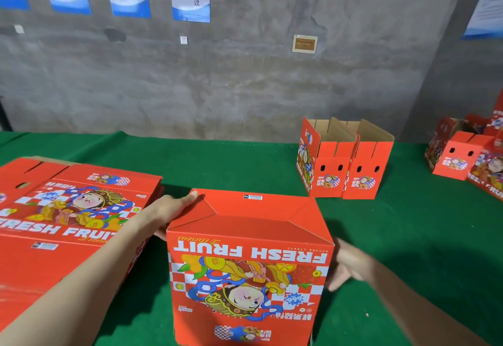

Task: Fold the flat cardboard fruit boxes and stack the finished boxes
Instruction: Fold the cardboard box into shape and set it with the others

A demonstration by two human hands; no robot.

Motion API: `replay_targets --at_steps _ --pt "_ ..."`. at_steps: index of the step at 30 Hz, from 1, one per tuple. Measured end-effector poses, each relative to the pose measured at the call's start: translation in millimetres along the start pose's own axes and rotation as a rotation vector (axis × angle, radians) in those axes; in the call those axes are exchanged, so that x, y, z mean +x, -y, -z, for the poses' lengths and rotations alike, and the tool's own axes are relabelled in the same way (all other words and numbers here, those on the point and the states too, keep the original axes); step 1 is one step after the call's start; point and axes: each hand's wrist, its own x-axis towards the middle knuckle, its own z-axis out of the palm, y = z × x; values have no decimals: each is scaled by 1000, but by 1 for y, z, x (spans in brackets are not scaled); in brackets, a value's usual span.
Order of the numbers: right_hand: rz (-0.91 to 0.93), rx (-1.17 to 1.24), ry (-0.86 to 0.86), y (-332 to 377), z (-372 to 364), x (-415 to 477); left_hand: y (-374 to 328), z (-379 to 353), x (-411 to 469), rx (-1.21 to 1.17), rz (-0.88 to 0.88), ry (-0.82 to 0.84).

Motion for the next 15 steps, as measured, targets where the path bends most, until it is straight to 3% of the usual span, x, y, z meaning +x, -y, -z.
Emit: replay_targets --at_steps 5,12,15 --pt "53 62 28 11 -8 -7 -10 6 -9 137 -136 -148" --pt "133 328 71 20 14 -1 -2 20 -19 -91 -284 -119" --pt "179 547 135 14 16 2 10 18 -17 -121 -344 -141"
